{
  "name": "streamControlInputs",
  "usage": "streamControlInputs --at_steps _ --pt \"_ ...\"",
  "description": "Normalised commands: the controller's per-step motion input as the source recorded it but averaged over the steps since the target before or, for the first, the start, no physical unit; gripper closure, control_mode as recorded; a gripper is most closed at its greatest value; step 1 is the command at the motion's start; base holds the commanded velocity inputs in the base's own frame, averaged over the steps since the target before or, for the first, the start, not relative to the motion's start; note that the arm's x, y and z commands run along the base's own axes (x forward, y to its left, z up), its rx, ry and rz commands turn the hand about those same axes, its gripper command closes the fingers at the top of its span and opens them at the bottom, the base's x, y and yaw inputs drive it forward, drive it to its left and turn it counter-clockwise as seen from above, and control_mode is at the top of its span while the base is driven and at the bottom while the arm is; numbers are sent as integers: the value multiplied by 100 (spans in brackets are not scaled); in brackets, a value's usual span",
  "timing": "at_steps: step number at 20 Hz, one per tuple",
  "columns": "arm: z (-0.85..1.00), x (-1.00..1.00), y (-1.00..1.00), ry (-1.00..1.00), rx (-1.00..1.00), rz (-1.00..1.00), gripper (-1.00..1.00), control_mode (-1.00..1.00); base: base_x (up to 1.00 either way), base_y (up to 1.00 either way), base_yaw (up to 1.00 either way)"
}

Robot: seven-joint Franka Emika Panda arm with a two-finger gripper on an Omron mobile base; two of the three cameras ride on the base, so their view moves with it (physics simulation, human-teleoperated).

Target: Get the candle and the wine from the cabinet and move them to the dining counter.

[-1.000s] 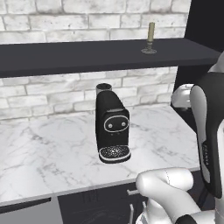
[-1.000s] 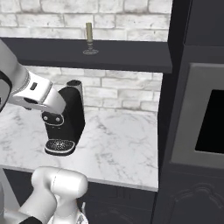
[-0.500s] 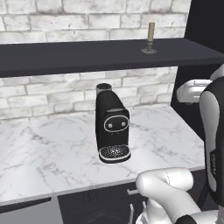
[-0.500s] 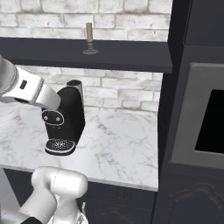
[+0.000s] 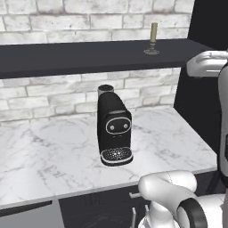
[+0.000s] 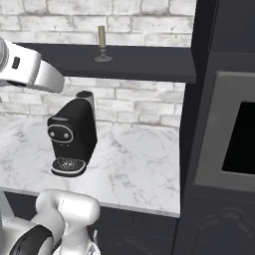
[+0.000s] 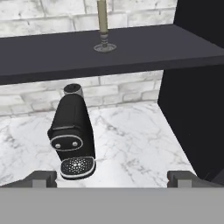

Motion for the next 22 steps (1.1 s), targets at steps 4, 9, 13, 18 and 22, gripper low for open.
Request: streamControlInputs --at_steps 4,9,13,18,22 --pt "41 38 0 0 0 6 -100 -100 0 0 0" --pt "22 54 0 0 0 0 -100 -100 0 0 0" --pt "6 71 0 0 0 0 -100 -100 0 0 0" --pt "0 62 0 0 0 0 -100 -100 0 0 0" --pt "-10 54 0 -3 0 0 -100 -100 0 0 0"
